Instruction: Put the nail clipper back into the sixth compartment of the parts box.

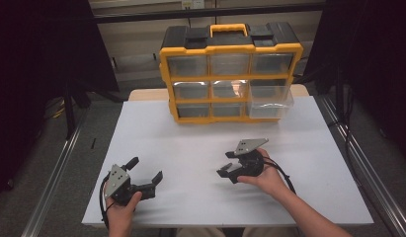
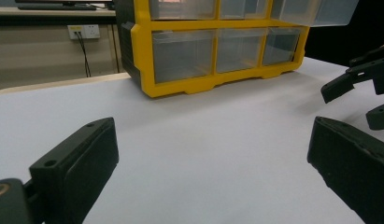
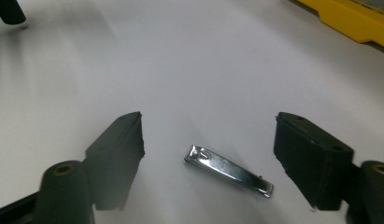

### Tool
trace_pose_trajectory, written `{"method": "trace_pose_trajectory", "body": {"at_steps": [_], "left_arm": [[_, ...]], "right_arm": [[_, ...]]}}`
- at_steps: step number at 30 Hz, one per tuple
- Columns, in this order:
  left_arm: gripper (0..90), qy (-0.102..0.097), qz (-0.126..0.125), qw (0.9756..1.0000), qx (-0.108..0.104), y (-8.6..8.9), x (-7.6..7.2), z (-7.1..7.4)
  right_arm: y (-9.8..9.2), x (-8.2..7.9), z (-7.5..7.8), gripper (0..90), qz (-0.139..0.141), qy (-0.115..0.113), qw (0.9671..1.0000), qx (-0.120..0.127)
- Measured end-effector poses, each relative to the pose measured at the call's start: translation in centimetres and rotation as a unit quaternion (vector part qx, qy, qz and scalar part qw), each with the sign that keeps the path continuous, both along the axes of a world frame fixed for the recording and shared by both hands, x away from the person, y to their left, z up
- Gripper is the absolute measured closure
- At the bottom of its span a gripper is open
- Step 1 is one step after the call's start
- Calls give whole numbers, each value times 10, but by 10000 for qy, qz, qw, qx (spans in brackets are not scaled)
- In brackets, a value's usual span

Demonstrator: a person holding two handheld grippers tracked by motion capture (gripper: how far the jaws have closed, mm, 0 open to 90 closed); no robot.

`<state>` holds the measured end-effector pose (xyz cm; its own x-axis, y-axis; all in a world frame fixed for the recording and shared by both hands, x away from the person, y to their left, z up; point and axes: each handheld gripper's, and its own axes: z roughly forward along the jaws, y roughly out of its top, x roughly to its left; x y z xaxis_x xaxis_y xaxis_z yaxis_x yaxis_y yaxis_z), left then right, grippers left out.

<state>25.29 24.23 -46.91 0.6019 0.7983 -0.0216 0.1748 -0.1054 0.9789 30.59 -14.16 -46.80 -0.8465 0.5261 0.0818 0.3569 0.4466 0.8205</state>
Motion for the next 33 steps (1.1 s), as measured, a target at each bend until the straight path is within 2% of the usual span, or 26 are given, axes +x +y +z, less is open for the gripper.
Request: {"method": "trace_pose_trajectory", "body": {"at_steps": [3, 6, 7, 8, 9, 11, 12, 14, 16, 17, 18, 23, 25, 27, 30, 33], "left_arm": [[22, 19, 0, 10000, -42, -1, 0, 0], [22, 17, -20, 10000, -42, -2, 0, 0], [22, 25, -24, 10000, -40, -2, 0, 0], [22, 27, 28, 10000, 18, -2, 0, 0], [22, 36, -1, 10000, -20, -2, 0, -1], [22, 49, 26, 10000, 4, -1, 0, -1], [22, 80, 49, 10000, -28, -1, 0, -1], [22, 81, 25, 9999, -59, -1, 0, -1], [22, 77, 43, 9999, -66, -1, 0, -1], [22, 47, 70, 10000, -41, 0, 0, -1], [22, 52, 73, 9999, -45, 0, 0, -1], [22, 51, 60, 10000, -58, 0, 0, -1], [22, 75, 39, 9999, -84, -1, 0, -1], [22, 71, 33, 9999, -74, -1, 0, -1], [22, 45, 71, 9999, -61, -1, 0, 0], [23, 43, 67, 10000, -60, -1, 0, 0]], "right_arm": [[-1, 3, 1, 356, 118, 50, 9999, -95], [-3, 6, 0, 421, 182, 90, 9998, -33], [-4, 7, 0, 434, 193, 90, 9998, -41], [-4, 8, -1, 437, 214, 43, 9997, -139], [-4, 9, -1, 441, 179, 31, 9996, -219], [-3, 9, -3, 474, 195, 75, 9995, -216], [-1, 9, -4, 497, 343, 130, 9990, -244], [0, 9, -5, 511, 424, 125, 9986, -283], [3, 8, -6, 507, 387, 89, 9982, -447], [3, 9, -7, 507, 403, 56, 9982, -438], [5, 10, -8, 507, 390, 132, 9983, -407], [8, 12, -11, 488, 447, 214, 9977, -471], [9, 12, -13, 494, 438, 238, 9962, -710], [10, 13, -16, 488, 517, 222, 9950, -820], [9, 15, -16, 539, 466, 257, 9954, -799], [9, 15, -15, 625, 406, 348, 9952, -814]]}}
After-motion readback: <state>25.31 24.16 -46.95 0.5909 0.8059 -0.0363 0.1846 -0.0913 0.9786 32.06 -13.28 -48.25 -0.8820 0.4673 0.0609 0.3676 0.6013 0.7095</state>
